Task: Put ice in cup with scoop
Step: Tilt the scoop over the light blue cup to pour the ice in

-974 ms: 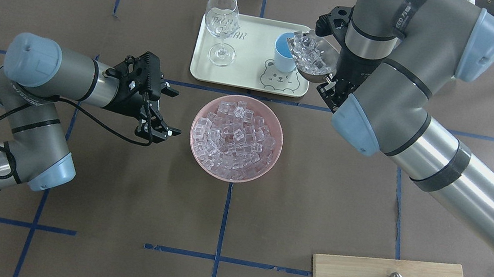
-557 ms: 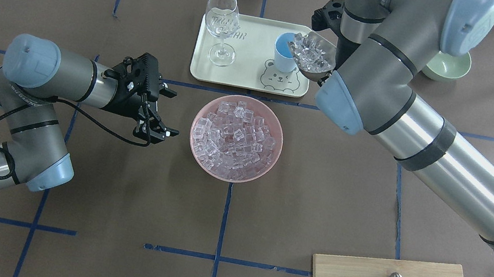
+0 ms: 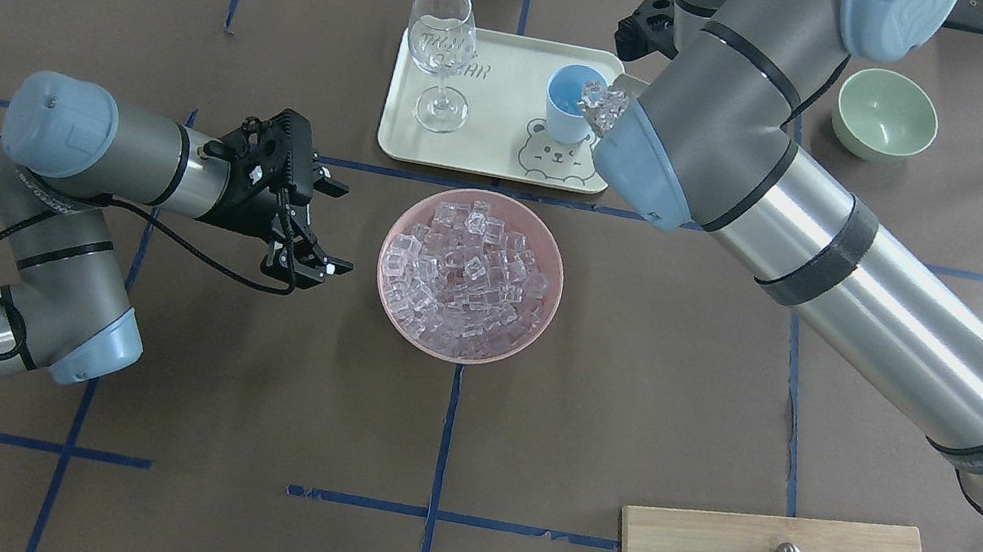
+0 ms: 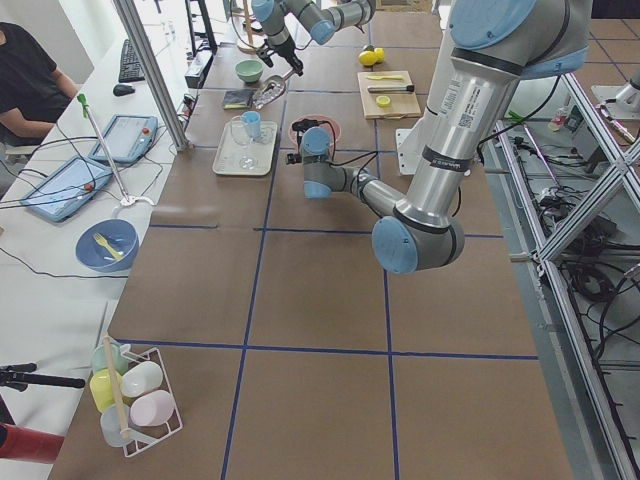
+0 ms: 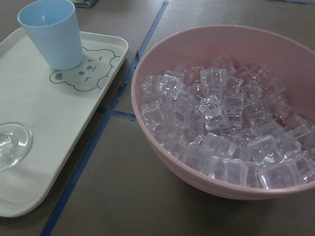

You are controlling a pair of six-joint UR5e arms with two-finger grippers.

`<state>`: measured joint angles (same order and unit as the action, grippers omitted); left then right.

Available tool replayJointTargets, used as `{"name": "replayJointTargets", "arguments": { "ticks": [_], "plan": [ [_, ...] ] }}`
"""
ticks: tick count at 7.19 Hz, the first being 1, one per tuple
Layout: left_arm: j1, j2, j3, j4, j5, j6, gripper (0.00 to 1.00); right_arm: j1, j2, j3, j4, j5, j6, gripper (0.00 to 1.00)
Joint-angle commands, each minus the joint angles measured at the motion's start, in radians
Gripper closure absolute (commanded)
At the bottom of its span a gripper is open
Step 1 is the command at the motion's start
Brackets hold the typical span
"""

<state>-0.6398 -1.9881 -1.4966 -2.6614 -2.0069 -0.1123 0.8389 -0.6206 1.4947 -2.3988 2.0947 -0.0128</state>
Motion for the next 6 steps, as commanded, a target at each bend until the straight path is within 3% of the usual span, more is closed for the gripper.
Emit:
{"name": "replayJointTargets", "arguments": {
  "ticks": [1, 6],
  "plan": [
    [0.002, 0.000, -0.002, 0.000, 0.000, -0.001, 0.00, 0.000, 0.103, -0.100, -0.107, -0.059, -0.059, 1.00],
    [0.000, 0.002, -0.004, 0.000, 0.000, -0.001, 0.00, 0.014, 0.128, -0.137, -0.184, -0.128, -0.215, 1.00]
  ]
}}
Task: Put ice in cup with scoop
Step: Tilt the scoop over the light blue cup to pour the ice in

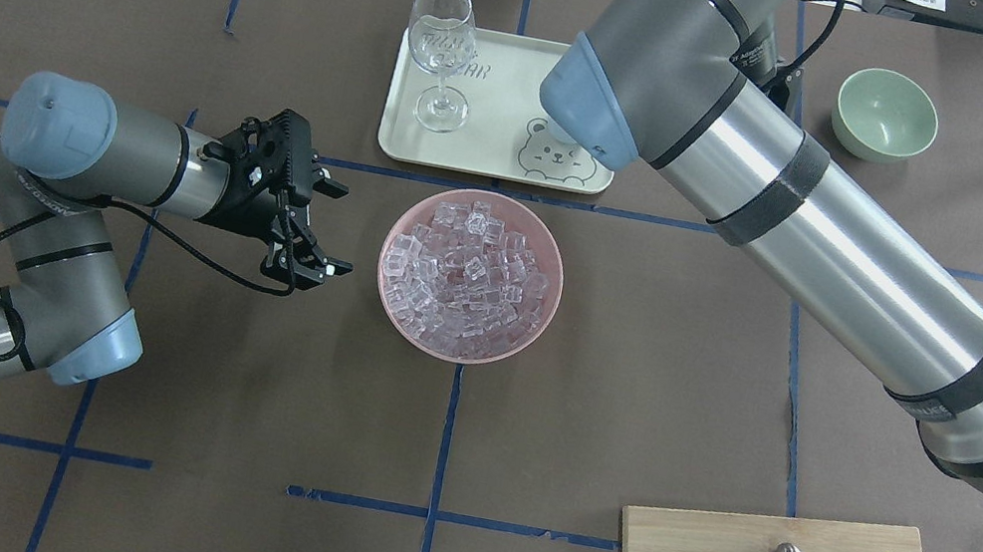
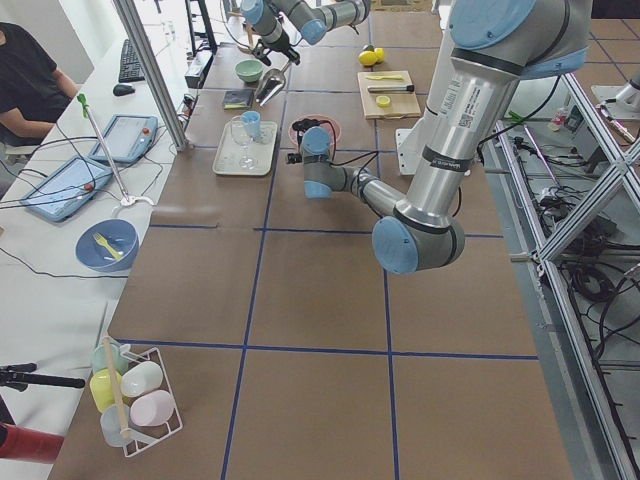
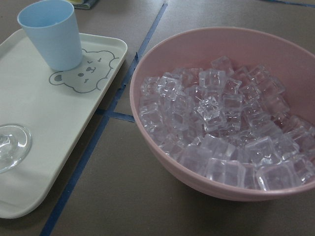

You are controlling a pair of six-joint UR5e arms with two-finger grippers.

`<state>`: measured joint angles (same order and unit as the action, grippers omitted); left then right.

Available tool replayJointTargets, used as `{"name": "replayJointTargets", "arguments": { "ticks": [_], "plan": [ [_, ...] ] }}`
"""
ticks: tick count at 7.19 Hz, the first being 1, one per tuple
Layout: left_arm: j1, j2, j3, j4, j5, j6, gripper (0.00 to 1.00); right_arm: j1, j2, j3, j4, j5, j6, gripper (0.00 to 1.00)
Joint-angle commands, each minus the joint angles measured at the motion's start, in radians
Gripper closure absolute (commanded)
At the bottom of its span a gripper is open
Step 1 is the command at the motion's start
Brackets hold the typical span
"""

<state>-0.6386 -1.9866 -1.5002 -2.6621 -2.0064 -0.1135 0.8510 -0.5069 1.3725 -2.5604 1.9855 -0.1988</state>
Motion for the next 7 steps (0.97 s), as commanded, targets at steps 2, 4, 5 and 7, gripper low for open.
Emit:
{"name": "replayJointTargets", "arguments": {
  "ticks": [2, 4, 5, 7],
  "plan": [
    [-0.001, 0.000, 0.000, 0.001, 0.000, 0.002, 0.00, 0.003, 0.027, -0.021, -0.032, -0.013, -0.045, 1.00],
    [-0.007, 0.005, -0.002, 0.002, -0.002, 0.002, 0.00, 0.007, -0.033, 0.069, -0.017, -0.001, 0.077, 1.00],
    [-0.012, 0.005, -0.005, 0.002, -0.005, 0.002, 0.00, 0.007, -0.118, 0.168, 0.053, 0.037, 0.252, 1.00],
    [-0.053, 0.006, -0.005, 0.013, -0.012, 0.002, 0.00, 0.011, -0.381, 0.447, 0.260, 0.105, 0.605, 1.00]
  ]
}}
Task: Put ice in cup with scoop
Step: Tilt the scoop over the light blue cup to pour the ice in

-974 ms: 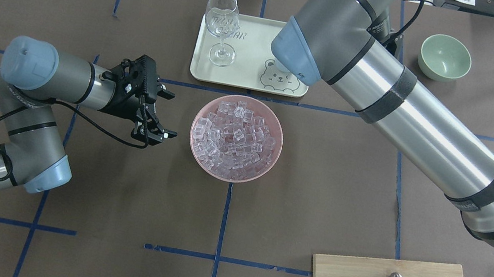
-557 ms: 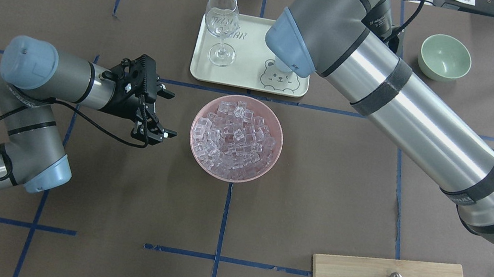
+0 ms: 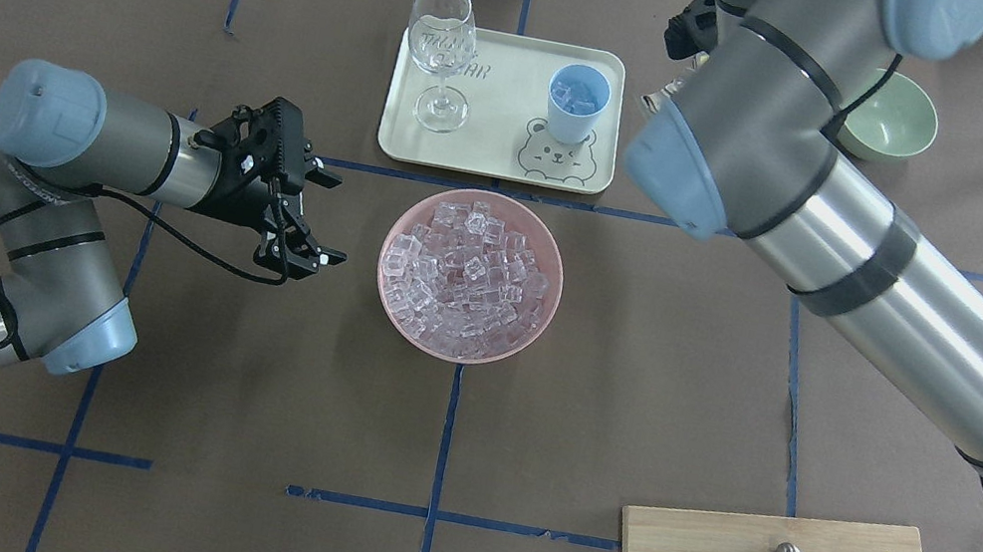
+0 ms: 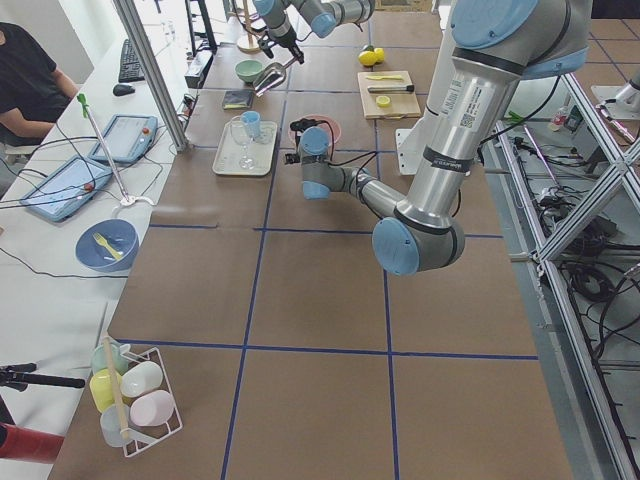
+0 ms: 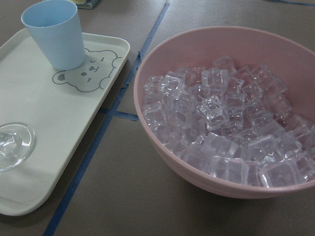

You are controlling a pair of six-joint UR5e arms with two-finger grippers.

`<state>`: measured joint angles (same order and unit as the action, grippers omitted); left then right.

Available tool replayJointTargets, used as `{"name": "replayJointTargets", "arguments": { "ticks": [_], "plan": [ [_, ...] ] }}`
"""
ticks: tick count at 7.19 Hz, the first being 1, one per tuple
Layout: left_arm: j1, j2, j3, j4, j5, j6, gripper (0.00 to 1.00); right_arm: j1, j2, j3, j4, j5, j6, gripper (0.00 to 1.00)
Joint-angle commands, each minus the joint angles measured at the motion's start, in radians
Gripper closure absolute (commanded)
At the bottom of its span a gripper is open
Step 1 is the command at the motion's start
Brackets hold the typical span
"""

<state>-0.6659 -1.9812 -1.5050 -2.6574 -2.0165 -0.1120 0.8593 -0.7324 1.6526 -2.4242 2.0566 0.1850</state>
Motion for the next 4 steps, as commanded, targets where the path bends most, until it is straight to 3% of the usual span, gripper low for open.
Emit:
{"name": "replayJointTargets", "arguments": {
  "ticks": [1, 4],
  "plan": [
    [-0.044, 0.018, -0.001, 0.005, -0.001, 0.002, 0.00, -0.011, -0.286, 0.262, 0.272, 0.033, 0.436, 1.00],
    [-0.104, 0.071, -0.037, 0.010, -0.004, 0.012, 0.00, -0.072, -0.647, 0.326, 0.832, 0.010, 0.831, 1.00]
  ]
}}
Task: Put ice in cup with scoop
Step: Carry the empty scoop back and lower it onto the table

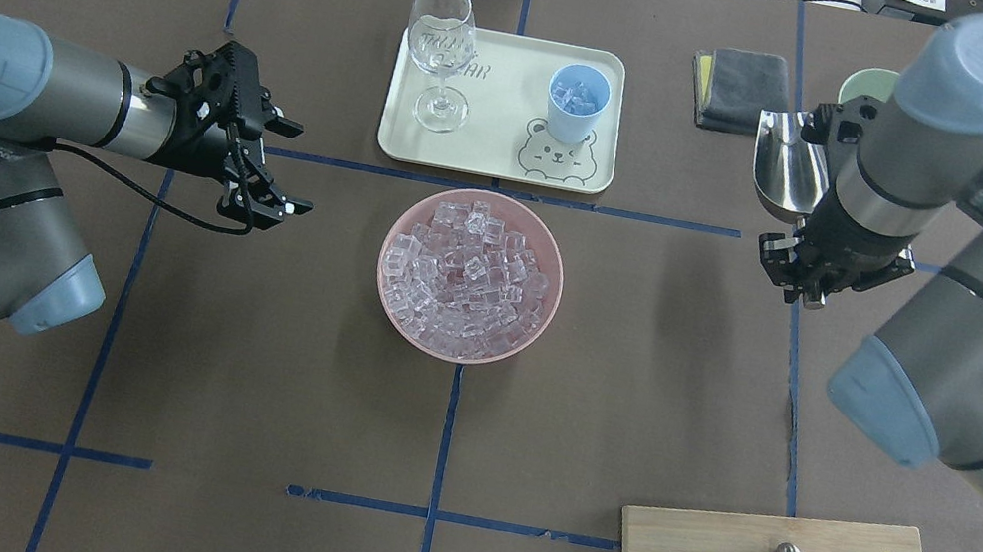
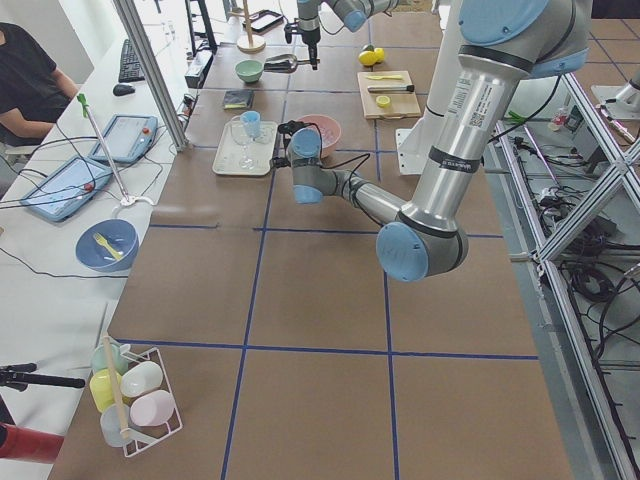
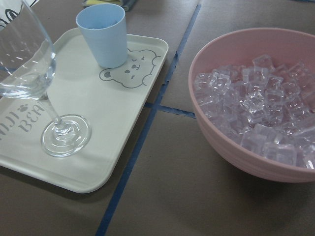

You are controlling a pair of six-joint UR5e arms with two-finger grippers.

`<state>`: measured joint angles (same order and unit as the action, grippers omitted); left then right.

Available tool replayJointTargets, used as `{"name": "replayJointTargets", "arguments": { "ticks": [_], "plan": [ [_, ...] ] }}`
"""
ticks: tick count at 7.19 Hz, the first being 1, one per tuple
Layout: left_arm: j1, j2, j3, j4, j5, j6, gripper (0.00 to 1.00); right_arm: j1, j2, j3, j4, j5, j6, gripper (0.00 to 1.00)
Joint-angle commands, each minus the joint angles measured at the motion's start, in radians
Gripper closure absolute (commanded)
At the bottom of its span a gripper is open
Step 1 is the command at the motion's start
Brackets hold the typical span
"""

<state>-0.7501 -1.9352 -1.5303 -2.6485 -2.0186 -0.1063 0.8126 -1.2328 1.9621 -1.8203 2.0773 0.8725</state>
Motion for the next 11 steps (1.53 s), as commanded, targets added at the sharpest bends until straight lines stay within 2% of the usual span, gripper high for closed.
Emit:
{"name": "replayJointTargets", "arguments": {
  "ticks": [1, 2, 3, 5, 9, 11],
  "plan": [
    [-0.037, 0.036, -0.021, 0.005, -0.014, 0.083, 0.00, -0.073, -0.248, 0.017, 0.356, -0.070, 0.169, 1.00],
    [-0.101, 0.048, -0.030, 0.027, -0.164, 0.105, 0.00, -0.113, -0.302, 0.015, 0.418, -0.077, 0.178, 1.00],
    [-0.151, 0.051, -0.027, 0.044, -0.272, 0.105, 0.00, -0.147, -0.329, 0.012, 0.420, -0.071, 0.178, 1.00],
    [-0.153, 0.061, -0.027, 0.045, -0.273, 0.105, 0.00, -0.185, -0.379, 0.012, 0.423, -0.052, 0.175, 1.00],
    [-0.149, 0.059, -0.025, 0.045, -0.275, 0.105, 0.00, -0.193, -0.393, -0.025, 0.421, -0.048, 0.172, 0.99],
    [-0.149, 0.059, -0.025, 0.047, -0.276, 0.105, 0.00, -0.198, -0.392, -0.031, 0.421, -0.045, 0.168, 0.94]
  ]
}}
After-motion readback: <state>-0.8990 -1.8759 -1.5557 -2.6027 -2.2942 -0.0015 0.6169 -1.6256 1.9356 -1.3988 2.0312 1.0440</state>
